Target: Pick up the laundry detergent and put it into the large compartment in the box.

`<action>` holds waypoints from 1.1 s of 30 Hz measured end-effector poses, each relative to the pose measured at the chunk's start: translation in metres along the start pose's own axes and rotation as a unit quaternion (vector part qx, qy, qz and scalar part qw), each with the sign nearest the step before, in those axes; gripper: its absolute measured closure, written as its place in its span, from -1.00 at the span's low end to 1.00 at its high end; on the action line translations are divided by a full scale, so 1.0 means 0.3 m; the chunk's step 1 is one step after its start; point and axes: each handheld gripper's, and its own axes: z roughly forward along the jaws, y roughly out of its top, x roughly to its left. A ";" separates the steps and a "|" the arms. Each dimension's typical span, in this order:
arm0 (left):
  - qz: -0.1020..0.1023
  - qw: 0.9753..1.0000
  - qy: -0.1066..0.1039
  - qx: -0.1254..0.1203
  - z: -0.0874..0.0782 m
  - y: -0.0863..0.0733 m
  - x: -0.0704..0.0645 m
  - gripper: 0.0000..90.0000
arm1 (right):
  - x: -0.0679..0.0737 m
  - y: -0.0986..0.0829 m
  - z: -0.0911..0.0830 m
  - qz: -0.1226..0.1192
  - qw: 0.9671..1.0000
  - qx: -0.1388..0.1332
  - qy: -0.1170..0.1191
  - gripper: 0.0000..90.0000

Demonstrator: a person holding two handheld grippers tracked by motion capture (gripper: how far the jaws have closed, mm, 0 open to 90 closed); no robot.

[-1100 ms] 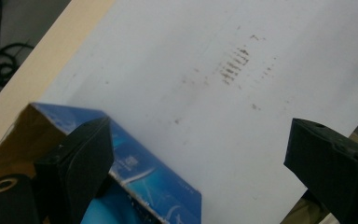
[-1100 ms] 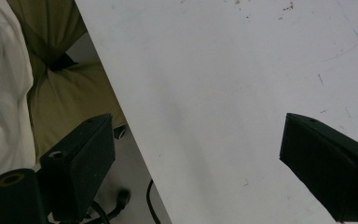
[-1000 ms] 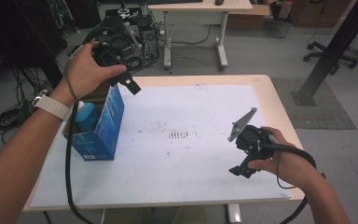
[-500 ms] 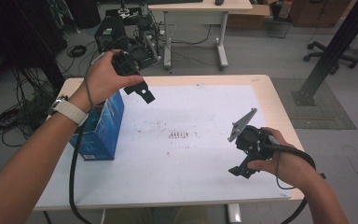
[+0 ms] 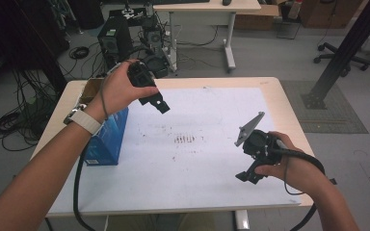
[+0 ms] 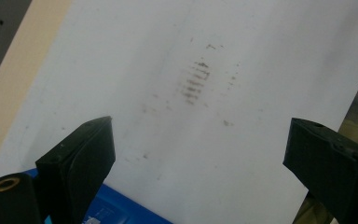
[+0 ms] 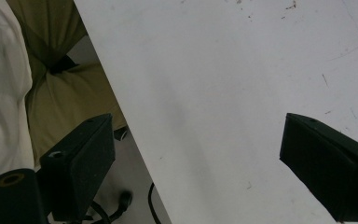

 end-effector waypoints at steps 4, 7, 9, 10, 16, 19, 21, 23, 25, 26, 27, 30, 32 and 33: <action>-0.003 1.000 -0.006 -0.006 0.021 -0.010 0.000 -0.79 | -0.002 0.001 0.002 0.000 1.000 0.001 0.001 -0.77; -0.001 1.000 -0.005 0.001 0.035 -0.014 0.000 -0.79 | -0.002 0.004 0.005 -0.001 1.000 0.002 0.001 -0.77; -0.003 1.000 -0.006 -0.001 0.039 -0.017 0.001 -0.79 | -0.003 0.007 0.007 -0.002 1.000 0.002 0.001 -0.77; -0.004 1.000 -0.006 -0.001 0.041 -0.019 0.001 -0.79 | -0.003 0.008 0.008 -0.002 1.000 0.002 0.002 -0.77; -0.006 1.000 -0.006 -0.002 0.043 -0.028 -0.002 -0.79 | 0.004 0.015 0.010 -0.005 1.000 0.002 0.003 -0.77; -0.006 1.000 -0.004 -0.001 0.042 -0.029 -0.001 -0.79 | 0.004 0.014 0.010 -0.004 1.000 0.002 0.003 -0.77; -0.006 1.000 -0.004 0.000 0.042 -0.030 0.000 -0.79 | 0.003 0.014 0.009 -0.005 1.000 0.002 0.003 -0.77; -0.006 1.000 -0.003 0.000 0.041 -0.030 0.001 -0.79 | 0.003 0.013 0.008 -0.004 1.000 0.001 0.002 -0.77; -0.007 1.000 -0.002 0.000 0.040 -0.032 0.002 -0.79 | 0.004 0.013 0.009 -0.004 1.000 0.001 0.003 -0.77; -0.007 1.000 -0.002 0.000 0.040 -0.032 0.003 -0.79 | 0.004 0.013 0.009 -0.005 1.000 0.001 0.003 -0.77; -0.008 1.000 -0.003 -0.002 0.039 -0.033 0.004 -0.79 | 0.004 0.013 0.010 -0.005 1.000 0.001 0.003 -0.77; -0.009 1.000 -0.003 -0.002 0.038 -0.034 0.005 -0.79 | 0.004 0.013 0.011 -0.004 1.000 0.001 0.003 -0.77; -0.009 1.000 -0.002 -0.002 0.038 -0.034 0.005 -0.79 | 0.004 0.013 0.011 -0.004 1.000 0.001 0.003 -0.77; -0.009 1.000 -0.002 -0.002 0.039 -0.034 0.005 -0.79 | 0.004 0.014 0.010 -0.004 1.000 0.001 0.003 -0.77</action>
